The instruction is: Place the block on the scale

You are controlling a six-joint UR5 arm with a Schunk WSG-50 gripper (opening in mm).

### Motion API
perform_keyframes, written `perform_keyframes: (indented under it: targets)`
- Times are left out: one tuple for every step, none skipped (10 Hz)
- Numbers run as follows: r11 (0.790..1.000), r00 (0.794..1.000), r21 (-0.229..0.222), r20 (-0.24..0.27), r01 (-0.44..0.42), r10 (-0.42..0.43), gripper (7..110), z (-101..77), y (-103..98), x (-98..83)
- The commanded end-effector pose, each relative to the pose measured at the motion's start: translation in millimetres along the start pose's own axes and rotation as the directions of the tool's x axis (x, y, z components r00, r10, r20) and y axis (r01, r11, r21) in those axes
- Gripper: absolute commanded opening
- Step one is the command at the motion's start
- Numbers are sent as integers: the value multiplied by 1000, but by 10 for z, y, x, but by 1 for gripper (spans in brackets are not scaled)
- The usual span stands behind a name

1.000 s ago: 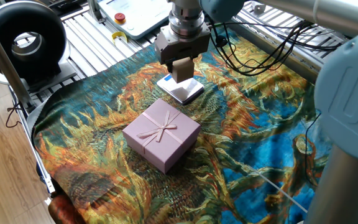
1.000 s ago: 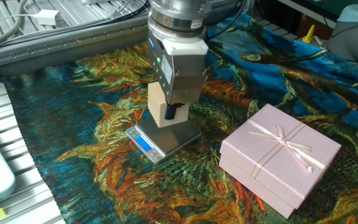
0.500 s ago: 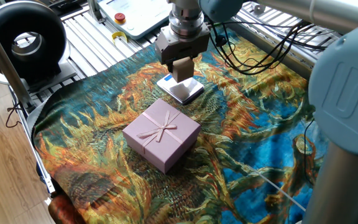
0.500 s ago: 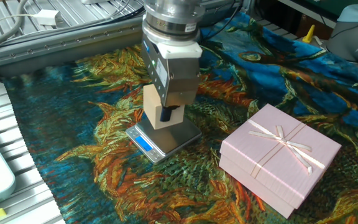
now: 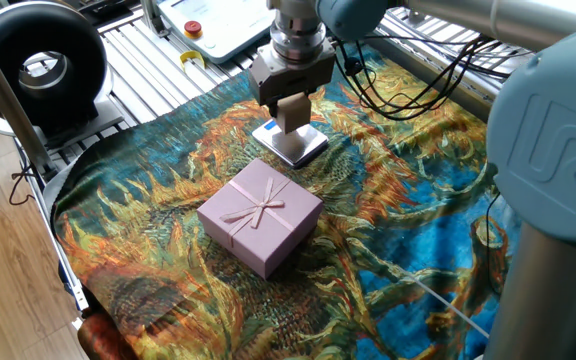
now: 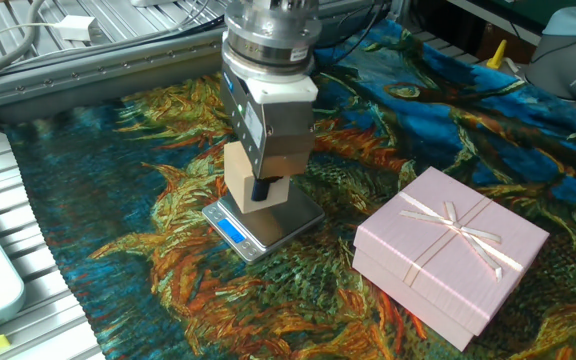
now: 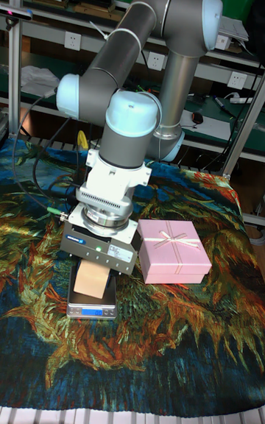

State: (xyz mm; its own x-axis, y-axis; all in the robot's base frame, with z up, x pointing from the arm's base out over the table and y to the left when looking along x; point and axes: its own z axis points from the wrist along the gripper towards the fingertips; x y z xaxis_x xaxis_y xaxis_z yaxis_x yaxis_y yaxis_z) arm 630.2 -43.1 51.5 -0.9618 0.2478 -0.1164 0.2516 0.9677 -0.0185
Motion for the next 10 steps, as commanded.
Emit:
perform_keyframes:
  targets:
    - [1000,1000,-15,-19,19,-19,7,66,98,66]
    - [1000,1000,-20,-17,17,-17,7,93,128,77]
    - [1000,1000,-21,-15,22,-22,7,109,131,88]
    - [999,999,-21,-15,39,-39,7,122,113,99]
    - [998,998,-19,-11,56,-56,7,136,83,101]
    - [997,997,-23,-4,71,-71,7,152,74,98]
    - [996,996,-25,-2,89,-89,7,167,59,110]
    - [995,995,-25,-2,97,-97,7,172,49,115]
    - [995,995,-28,5,100,-99,7,177,47,103]
    - [994,995,-31,6,102,-102,7,178,54,103]
